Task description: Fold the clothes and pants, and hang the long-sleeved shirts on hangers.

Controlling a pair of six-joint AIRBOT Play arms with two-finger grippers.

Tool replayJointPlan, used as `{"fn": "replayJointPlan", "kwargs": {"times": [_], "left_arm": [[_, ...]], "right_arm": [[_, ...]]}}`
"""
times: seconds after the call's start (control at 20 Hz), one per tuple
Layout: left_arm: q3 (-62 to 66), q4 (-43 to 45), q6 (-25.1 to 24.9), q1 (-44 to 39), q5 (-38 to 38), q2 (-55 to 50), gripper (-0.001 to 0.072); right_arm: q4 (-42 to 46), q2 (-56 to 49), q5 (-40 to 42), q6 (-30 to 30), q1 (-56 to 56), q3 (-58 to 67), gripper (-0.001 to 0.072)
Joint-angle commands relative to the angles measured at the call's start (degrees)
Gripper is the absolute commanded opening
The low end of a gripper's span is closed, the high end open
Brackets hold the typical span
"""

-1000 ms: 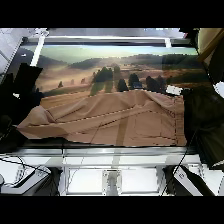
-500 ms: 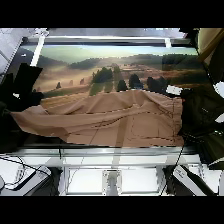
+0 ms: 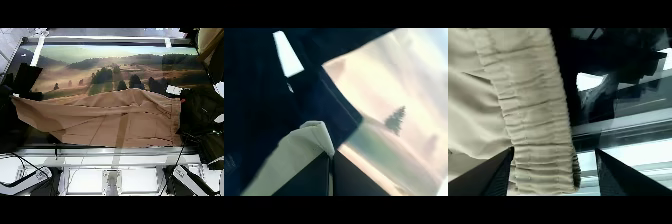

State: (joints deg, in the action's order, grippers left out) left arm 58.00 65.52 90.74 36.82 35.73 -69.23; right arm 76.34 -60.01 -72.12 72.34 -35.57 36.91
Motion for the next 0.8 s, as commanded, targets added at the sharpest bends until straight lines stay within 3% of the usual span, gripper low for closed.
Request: {"fn": "replayJointPlan", "kwargs": {"times": [0.0, 0.25, 0.35, 0.6, 0.65, 0.7, 0.75], "left_arm": [[3.1, 6.5, 3.6, -0.5, -2.2, -1.2, 0.0005], [8.8, 6.5, 2.5, -4.7, -3.6, -1.2, 0.0006], [8.8, 6.5, -1.8, -7.3, -3.6, -2.7, 0.0006], [8.8, 6.7, -0.4, -7.3, -3.1, -11.7, 0.001], [8.8, 6.7, 0.4, -6.3, -2.4, -12.4, 0.0098], [8.9, 6.7, 0.3, -5.2, -1.7, -12.1, 0.043], [9.3, 6.8, 0.3, -4.0, -0.2, -11.1, 0.0673]], "right_arm": [[-1.0, 0.0, -0.2, 0.2, 0.0, 0.0, 0.0556], [-6.1, 0.0, 4.0, 1.8, 0.0, 0.0, 0.0556], [-8.2, 0.0, 4.7, 1.8, 0.0, 0.0, 0.0556], [-9.2, 0.0, 2.2, 1.9, 0.0, 0.0, 0.0556], [-8.9, 0.0, 0.9, 1.9, 0.0, 0.0, 0.0556], [-8.5, 0.0, 0.0, 1.9, 0.0, 0.0, 0.0556], [-8.2, 0.0, -1.0, 1.5, 0.0, 0.0, 0.0556]]}}
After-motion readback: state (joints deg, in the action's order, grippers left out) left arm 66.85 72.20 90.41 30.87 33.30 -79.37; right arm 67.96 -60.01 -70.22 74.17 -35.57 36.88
